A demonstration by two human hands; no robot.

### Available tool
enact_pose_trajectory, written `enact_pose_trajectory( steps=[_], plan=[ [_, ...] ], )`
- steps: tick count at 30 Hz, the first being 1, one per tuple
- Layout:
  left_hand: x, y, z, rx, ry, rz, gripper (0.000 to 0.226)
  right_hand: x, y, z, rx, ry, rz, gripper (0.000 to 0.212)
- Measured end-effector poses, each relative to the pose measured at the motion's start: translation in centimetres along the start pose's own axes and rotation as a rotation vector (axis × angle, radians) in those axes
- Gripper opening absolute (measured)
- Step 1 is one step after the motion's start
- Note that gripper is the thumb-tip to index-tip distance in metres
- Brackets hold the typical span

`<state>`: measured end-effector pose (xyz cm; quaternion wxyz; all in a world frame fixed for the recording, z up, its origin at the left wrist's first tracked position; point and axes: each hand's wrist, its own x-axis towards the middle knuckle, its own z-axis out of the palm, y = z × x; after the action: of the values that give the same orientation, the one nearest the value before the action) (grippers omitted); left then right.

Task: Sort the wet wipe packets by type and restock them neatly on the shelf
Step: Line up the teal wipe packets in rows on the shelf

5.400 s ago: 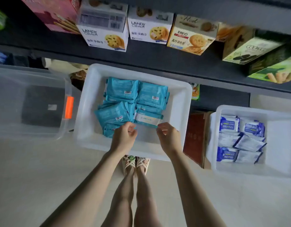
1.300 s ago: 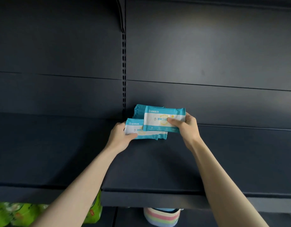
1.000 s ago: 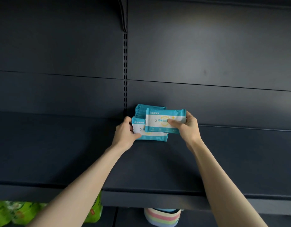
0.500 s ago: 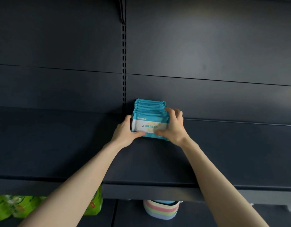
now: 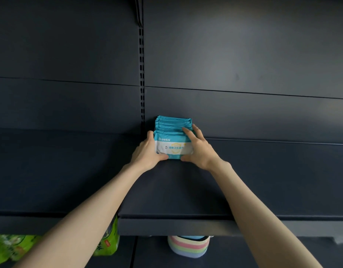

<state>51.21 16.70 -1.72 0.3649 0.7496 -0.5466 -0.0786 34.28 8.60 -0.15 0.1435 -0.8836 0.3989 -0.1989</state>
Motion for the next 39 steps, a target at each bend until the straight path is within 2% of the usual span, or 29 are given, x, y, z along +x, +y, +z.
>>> enact_pose_trajectory(
  steps=[2,5,11,16,20,25,29,33,39],
  plan=[
    [-0.1,-0.1,0.3,-0.004,0.019,0.014,0.067,0.2,0.0,-0.3,-0.009,-0.046,0.003,0.099],
    [-0.2,-0.1,0.7,-0.002,0.025,0.031,0.076,0.4,0.0,-0.5,-0.061,-0.018,0.011,0.094],
    [-0.1,-0.1,0.9,0.02,0.007,0.006,0.07,0.1,-0.1,-0.5,-0.148,-0.003,0.024,0.09],
    [-0.1,0.3,-0.3,0.0,-0.112,-0.006,0.071,0.1,-0.3,-0.7,-0.134,-0.049,0.024,0.092],
    [-1.8,1.6,-2.8,0.194,-0.015,-0.024,0.058,-1.7,-1.3,-2.0,-0.117,-0.026,0.041,0.089],
    [-8.1,5.3,-6.1,0.098,0.154,0.178,0.033,-8.2,-2.9,-4.5,-0.041,0.273,-0.07,0.052],
    [-15.6,8.0,-5.7,-0.039,0.278,0.332,0.018,-16.2,-2.2,-4.7,0.107,0.458,-0.094,0.025],
    [-22.5,8.4,-1.1,-0.088,0.249,0.391,0.012,-24.6,0.9,-2.6,0.182,0.444,-0.058,0.015],
    [-31.1,8.0,9.4,-0.078,-0.008,0.274,0.011,-35.8,8.5,2.4,0.164,0.268,0.085,0.013]
  ],
)
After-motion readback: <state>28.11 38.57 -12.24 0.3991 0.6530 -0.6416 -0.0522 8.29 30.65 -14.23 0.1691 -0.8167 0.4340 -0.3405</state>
